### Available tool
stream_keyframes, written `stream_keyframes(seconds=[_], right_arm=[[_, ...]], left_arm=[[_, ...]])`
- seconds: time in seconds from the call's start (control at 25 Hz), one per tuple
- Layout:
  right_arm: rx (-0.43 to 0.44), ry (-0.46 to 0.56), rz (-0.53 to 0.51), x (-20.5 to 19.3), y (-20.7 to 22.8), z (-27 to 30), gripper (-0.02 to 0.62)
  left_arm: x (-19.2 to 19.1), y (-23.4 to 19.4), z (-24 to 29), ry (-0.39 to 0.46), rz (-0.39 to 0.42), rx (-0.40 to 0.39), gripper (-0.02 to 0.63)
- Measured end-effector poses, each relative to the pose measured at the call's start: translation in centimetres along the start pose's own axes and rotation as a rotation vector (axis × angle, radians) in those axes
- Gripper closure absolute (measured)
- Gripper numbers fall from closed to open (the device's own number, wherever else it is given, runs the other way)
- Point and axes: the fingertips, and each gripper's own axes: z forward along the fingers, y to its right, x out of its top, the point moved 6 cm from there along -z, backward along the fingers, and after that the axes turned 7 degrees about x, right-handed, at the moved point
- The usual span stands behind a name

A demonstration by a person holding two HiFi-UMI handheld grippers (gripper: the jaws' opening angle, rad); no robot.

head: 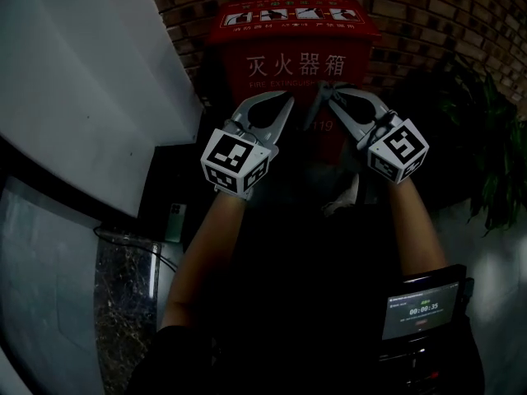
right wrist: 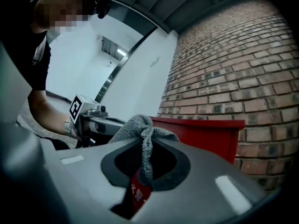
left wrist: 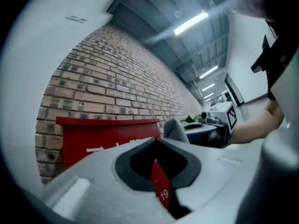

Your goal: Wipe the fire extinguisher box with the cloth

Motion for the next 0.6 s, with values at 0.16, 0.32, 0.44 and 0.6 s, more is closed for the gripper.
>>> stream_keyframes(seconds=[0.16,0.32,0.44,0.6], right_arm=[[0.011,0.026,0.072,-2.2,-2.2,0.5,0.566],[0.023,0.000,0.046,-4.3,-4.0,0.4,0.566],[0.025,0.036,0.075,-5.4,-4.8,0.3,0.566],[0.015,0.047,0.124,-7.5,-5.2,0.1,0.566]], left_arm=[[-2.5,0.1,-1.2,-0.020,-0.021,0.007,0.603],[-5.2,0.1,-2.2,-0.051,-0.028,0.015,0.603],[-6.5,0.1,-2.7,-0.057,-0.031,0.035,0.603],[-7.8,0.6,-2.7,-0.063,-0.048,0.014,0.603]])
